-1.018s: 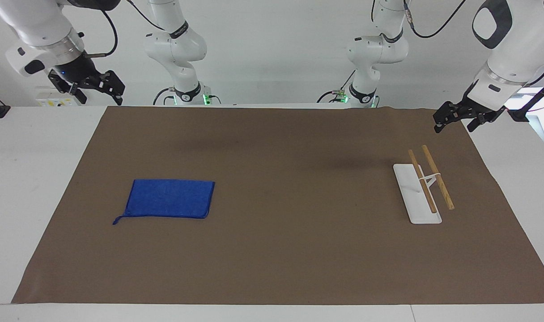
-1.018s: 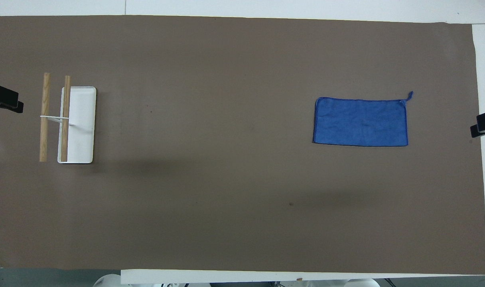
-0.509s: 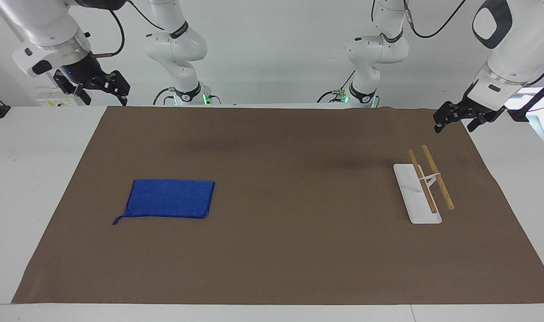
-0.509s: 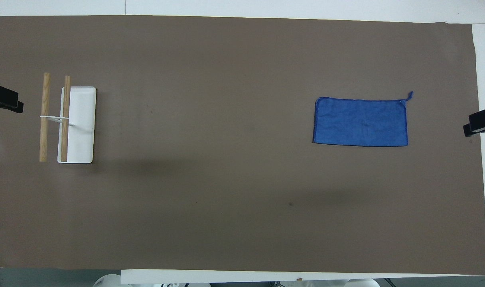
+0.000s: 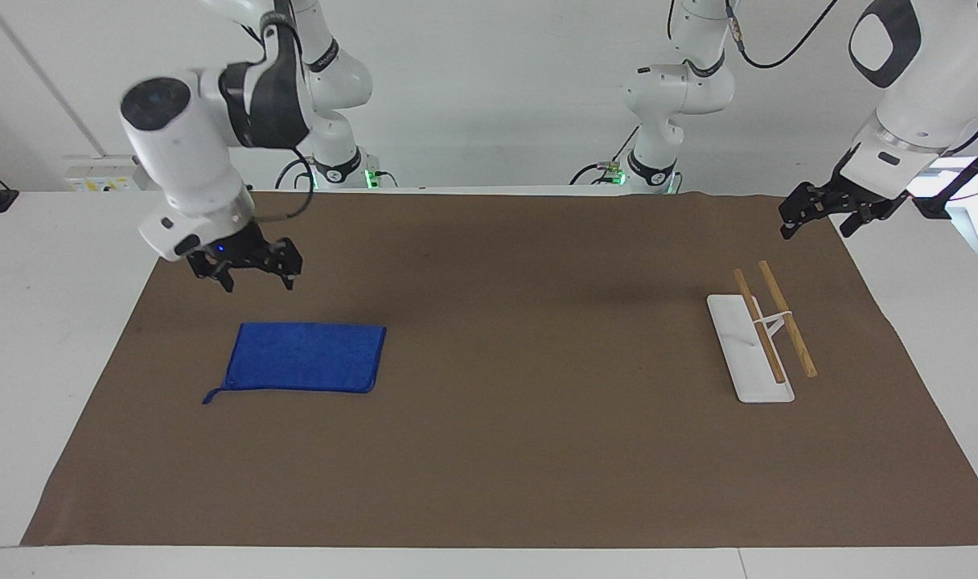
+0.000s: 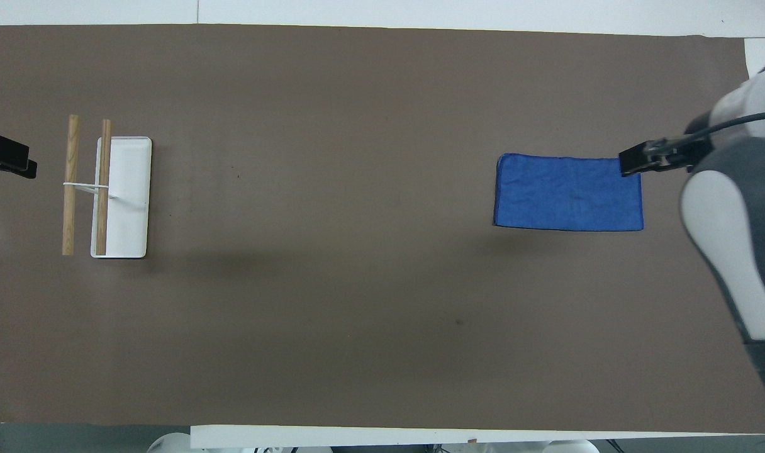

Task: Right arm passes towel to left arm to hang
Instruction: 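Reach the right gripper down to the blue towel's near edge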

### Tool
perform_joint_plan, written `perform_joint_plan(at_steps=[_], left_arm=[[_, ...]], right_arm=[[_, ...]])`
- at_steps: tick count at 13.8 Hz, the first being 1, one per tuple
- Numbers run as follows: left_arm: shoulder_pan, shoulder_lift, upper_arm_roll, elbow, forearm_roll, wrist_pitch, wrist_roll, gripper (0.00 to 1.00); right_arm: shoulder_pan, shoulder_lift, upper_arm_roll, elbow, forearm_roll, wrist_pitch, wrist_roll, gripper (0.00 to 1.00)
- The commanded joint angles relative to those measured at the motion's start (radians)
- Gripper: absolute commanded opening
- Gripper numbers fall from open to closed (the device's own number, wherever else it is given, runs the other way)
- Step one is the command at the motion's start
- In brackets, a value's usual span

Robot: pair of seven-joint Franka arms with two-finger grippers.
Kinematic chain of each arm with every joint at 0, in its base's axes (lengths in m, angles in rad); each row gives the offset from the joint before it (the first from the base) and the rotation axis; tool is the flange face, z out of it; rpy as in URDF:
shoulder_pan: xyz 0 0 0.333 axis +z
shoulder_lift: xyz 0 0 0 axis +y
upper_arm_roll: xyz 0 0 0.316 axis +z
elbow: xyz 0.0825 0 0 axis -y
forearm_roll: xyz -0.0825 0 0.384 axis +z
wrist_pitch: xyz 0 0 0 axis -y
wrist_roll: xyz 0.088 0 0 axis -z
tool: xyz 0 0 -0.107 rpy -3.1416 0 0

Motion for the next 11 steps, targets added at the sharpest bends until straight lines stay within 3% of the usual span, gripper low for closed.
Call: perform_joint_plan(at_steps=[1,3,6,11], left_arm=[[0.003,-0.022,-0.002,-0.029,0.002,0.015,-0.01,1.0],[0.003,-0.022,-0.002,-0.029,0.002,0.015,-0.01,1.0],[0.003,-0.022,-0.002,-0.029,0.002,0.015,-0.01,1.0],[0.003,-0.022,-0.002,-0.029,0.002,0.013,-0.01,1.0]], right_arm=[[-0.009,0.046,0.001,-0.098,0.016,0.151,0.005,1.0],[-0.009,0.086,0.001,-0.159,0.025,0.263,-0.023,0.99],[-0.02,0.138,0.001,-0.178,0.027,0.281,-0.118,0.91],[-0.028,0.137,0.001,-0.272,0.031,0.36,-0.122,0.85]])
